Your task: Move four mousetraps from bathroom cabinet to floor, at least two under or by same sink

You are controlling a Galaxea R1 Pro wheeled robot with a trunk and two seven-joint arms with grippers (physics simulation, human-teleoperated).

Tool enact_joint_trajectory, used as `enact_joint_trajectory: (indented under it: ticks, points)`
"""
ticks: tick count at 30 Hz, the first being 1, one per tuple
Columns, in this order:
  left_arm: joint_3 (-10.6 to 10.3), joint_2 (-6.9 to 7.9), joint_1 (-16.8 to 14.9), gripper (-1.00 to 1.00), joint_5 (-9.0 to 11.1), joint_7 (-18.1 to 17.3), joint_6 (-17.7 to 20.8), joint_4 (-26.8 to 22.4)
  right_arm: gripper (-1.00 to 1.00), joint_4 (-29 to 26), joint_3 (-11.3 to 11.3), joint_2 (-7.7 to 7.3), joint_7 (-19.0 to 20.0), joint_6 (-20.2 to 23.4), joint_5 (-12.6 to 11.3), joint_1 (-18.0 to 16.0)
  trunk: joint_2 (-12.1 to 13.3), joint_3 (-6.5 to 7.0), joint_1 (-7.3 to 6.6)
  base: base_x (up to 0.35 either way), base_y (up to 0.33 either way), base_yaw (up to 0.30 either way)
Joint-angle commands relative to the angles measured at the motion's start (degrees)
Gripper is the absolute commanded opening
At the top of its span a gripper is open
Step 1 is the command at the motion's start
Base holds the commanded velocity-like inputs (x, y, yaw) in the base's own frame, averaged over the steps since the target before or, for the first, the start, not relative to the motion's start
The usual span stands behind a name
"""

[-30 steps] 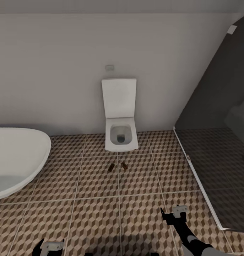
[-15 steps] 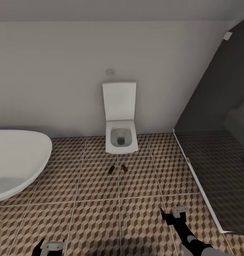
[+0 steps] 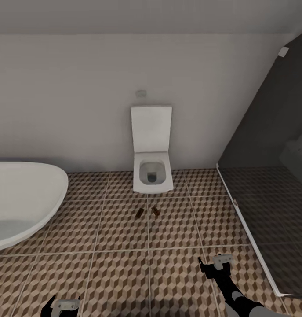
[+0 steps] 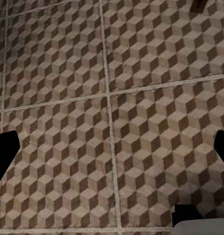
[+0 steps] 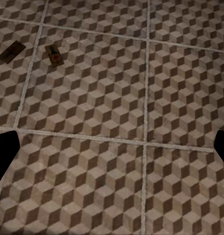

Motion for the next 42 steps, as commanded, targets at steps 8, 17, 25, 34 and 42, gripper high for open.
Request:
enact_joint_trajectory:
  ticks: [8, 17, 25, 34, 42]
  points:
    - [-0.5, -0.17, 0.0, 1.0, 0.1, 0.5, -0.1, 0.7, 1.0, 0.0, 0.5, 0.0, -0.1, -0.1, -0.5, 0.0, -0.1, 0.67, 0.03, 0.0, 0.0, 0.075]
    - [-0.5, -0.48, 0.0, 1.0, 0.1, 0.5, -0.1, 0.9, 1.0, 0.0, 0.5, 0.0, -0.1, -0.1, -0.5, 0.0, -0.1, 1.5, 0.03, 0.0, 0.0, 0.075]
    - [-0.5, -0.59, 0.0, 1.0, 0.1, 0.5, -0.1, 1.1, 1.0, 0.0, 0.5, 0.0, -0.1, -0.1, -0.5, 0.0, -0.1, 2.24, 0.03, 0.0, 0.0, 0.074]
    - [-0.5, -1.13, 0.0, 1.0, 0.1, 0.5, -0.1, 1.8, 1.0, 0.0, 0.5, 0.0, -0.1, -0.1, -0.5, 0.0, -0.1, 3.08, 0.03, 0.0, 0.0, 0.074]
    - [-0.5, -1.27, 0.0, 1.0, 0.1, 0.5, -0.1, 2.0, 1.0, 0.0, 0.5, 0.0, -0.1, -0.1, -0.5, 0.0, -0.1, 3.82, 0.03, 0.0, 0.0, 0.074]
